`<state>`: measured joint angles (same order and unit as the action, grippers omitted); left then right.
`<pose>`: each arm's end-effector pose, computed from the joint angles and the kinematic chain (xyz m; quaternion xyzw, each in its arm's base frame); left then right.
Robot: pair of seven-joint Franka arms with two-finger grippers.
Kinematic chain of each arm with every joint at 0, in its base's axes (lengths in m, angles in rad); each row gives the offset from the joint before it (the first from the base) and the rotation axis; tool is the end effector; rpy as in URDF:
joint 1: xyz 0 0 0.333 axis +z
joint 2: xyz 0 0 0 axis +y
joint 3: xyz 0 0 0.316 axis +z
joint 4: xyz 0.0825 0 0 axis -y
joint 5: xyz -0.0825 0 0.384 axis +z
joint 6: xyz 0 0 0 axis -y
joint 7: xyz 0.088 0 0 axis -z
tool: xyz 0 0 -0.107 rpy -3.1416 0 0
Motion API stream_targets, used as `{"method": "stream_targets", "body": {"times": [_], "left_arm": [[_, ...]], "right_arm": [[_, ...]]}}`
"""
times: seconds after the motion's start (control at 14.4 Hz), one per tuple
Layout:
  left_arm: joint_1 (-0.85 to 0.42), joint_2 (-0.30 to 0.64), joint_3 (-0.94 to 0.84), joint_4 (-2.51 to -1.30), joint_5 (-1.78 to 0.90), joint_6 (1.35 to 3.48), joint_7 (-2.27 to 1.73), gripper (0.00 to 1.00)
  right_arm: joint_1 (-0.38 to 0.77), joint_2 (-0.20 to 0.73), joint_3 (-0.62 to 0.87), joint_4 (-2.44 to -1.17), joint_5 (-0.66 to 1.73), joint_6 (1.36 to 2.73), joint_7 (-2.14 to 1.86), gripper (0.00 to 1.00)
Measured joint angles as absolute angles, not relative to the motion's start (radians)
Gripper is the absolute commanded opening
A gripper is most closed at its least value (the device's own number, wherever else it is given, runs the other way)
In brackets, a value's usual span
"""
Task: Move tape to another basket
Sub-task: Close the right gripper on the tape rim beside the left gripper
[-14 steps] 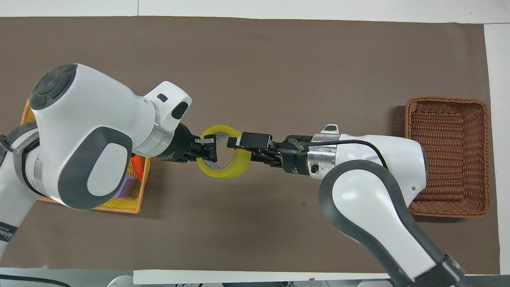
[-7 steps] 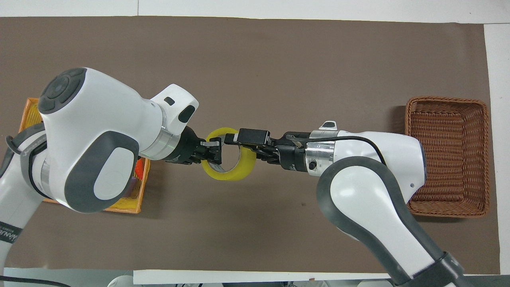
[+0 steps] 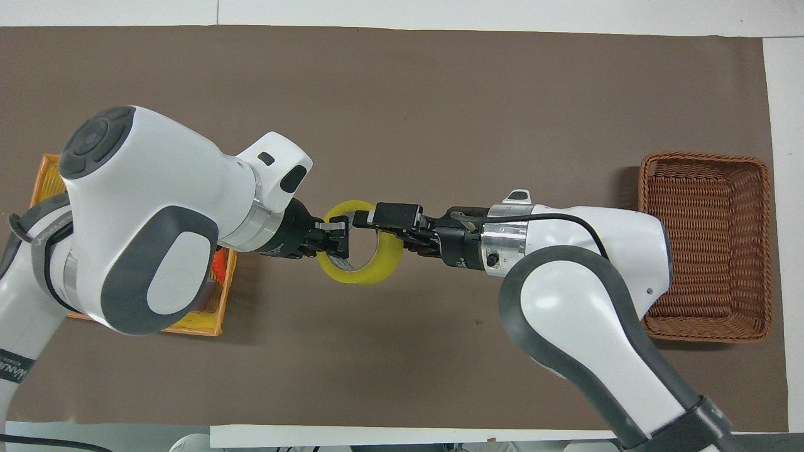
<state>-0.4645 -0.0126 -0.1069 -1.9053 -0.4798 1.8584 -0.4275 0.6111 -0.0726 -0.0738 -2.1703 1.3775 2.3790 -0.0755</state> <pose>0.4481 -0.3310 0.5051 0.9740 0.0013 -0.1229 0.1904 0.4687 0.2903 0.4611 -0.8463 0.1452 0.0105 0.5123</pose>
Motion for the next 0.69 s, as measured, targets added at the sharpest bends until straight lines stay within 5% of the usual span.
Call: {"method": "stream_targets", "body": {"times": [0.42, 0.69], "left_arm": [[-0.464, -0.013, -0.107, -1.905, -0.48, 1.862, -0.427, 0.0], [-0.463, -0.013, -0.106, -1.905, -0.48, 1.862, -0.427, 0.0]], "right_arm": [[0.61, -0.073, -0.075, -2.166, 1.378, 2.379, -0.076, 0.77], [0.604, -0.073, -0.077, -2.166, 1.378, 2.375, -0.082, 0.63]]}}
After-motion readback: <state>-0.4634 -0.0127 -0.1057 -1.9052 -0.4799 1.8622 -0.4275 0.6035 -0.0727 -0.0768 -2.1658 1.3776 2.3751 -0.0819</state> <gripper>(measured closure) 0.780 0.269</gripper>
